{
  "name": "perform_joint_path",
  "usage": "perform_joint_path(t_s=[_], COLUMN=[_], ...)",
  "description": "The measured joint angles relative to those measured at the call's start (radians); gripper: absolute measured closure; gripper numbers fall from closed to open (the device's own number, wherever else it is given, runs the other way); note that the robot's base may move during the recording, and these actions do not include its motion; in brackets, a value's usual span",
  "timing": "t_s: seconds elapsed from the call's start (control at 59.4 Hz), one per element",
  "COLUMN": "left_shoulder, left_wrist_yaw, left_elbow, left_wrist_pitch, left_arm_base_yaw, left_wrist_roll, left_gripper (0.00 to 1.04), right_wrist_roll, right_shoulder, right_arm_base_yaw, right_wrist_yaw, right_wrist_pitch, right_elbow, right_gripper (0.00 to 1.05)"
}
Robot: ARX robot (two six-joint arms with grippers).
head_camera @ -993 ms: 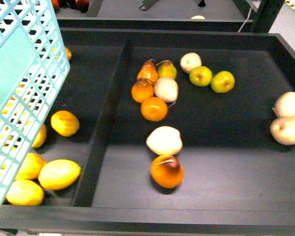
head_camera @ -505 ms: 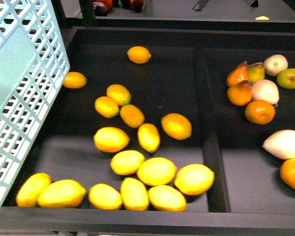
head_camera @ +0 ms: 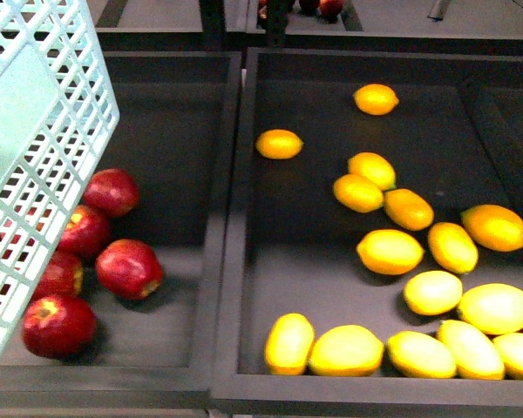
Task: Pick lemon and mango into basket
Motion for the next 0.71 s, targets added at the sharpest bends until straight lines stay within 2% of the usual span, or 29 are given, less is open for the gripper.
perform_joint_path(t_s=[0.707], left_shoulder=[0.005], left_wrist_yaw=[-0.012], left_elbow=[0.000], left_wrist_pitch=[0.000], left_arm_base_yaw=[0.007], left_wrist_roll=[0.003], left_gripper=[0.77], right_wrist_roll=[0.000], right_shoulder=[0.000], right_arm_base_yaw=[-0.001], right_wrist_yaw=[-0.006], right_wrist_pitch=[0.000], right_elbow=[0.000], right_gripper=[0.09])
